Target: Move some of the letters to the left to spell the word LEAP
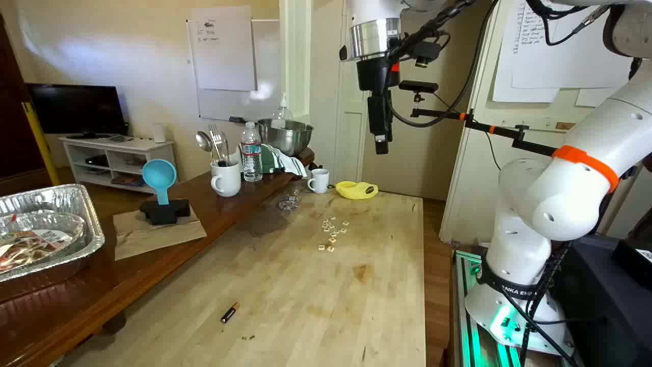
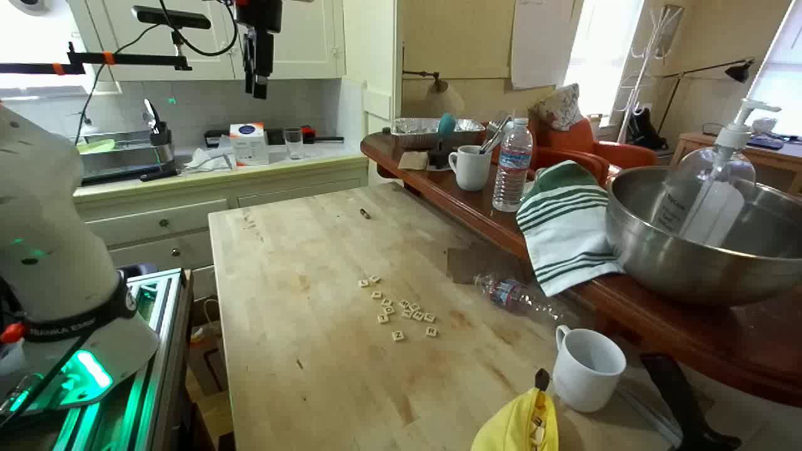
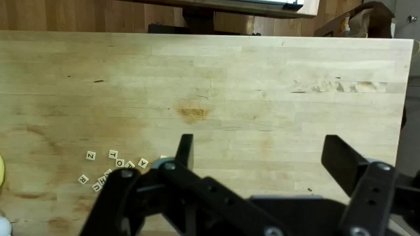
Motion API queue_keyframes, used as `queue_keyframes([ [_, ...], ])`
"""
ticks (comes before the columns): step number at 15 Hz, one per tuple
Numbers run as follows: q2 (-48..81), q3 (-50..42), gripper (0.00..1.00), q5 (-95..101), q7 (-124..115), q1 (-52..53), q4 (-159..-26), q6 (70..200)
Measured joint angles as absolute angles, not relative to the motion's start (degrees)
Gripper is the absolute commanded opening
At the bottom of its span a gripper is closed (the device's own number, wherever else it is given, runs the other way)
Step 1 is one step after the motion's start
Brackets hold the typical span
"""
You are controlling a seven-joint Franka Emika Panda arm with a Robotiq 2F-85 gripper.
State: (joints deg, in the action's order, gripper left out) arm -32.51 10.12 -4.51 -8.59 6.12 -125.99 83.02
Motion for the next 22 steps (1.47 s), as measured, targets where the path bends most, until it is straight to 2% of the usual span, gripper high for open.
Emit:
queue_keyframes([
  [10, -32.5, 9.2, 1.00, -4.4, -8.7, 5.3, -127.8, 84.8],
  [17, -31.3, 4.2, 1.00, -5.6, -2.6, 4.7, -137.8, 101.7],
  [22, -27.4, 2.7, 1.00, -5.8, 2.7, 4.8, -143.8, 109.2],
])
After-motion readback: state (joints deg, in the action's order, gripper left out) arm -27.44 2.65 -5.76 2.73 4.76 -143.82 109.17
